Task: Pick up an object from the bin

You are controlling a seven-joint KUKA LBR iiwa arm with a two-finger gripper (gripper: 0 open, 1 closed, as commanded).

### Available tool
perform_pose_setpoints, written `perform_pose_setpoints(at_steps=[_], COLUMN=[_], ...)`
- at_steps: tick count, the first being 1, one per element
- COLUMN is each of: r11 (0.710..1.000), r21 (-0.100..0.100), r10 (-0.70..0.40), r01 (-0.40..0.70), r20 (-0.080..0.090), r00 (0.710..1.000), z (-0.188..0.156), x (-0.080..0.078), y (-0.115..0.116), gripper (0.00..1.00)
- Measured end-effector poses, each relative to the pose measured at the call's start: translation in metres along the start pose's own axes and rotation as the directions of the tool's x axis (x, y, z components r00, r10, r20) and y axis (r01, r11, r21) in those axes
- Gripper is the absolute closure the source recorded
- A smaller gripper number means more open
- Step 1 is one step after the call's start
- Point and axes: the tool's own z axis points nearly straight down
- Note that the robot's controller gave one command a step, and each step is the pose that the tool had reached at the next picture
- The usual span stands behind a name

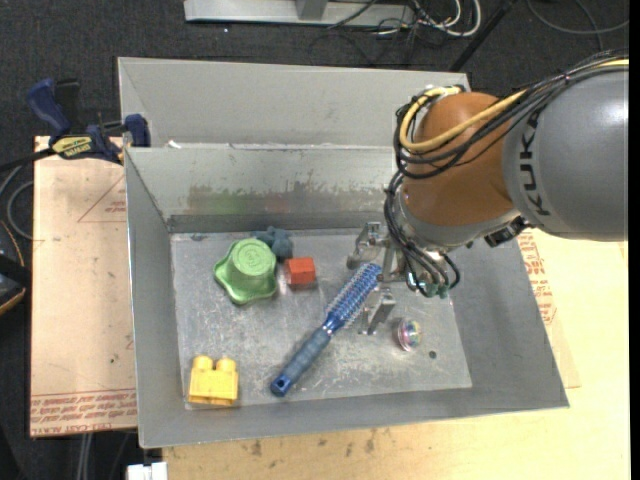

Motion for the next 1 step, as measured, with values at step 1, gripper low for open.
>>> perform_pose_setpoints(at_steps=[1], r11=[0.996], r21=[0.0], r10=[-0.091], r01=[0.091], r20=[0.009], r00=[0.996], z=[0.0968], x=[-0.0611], y=[-0.003], gripper=[0.0])
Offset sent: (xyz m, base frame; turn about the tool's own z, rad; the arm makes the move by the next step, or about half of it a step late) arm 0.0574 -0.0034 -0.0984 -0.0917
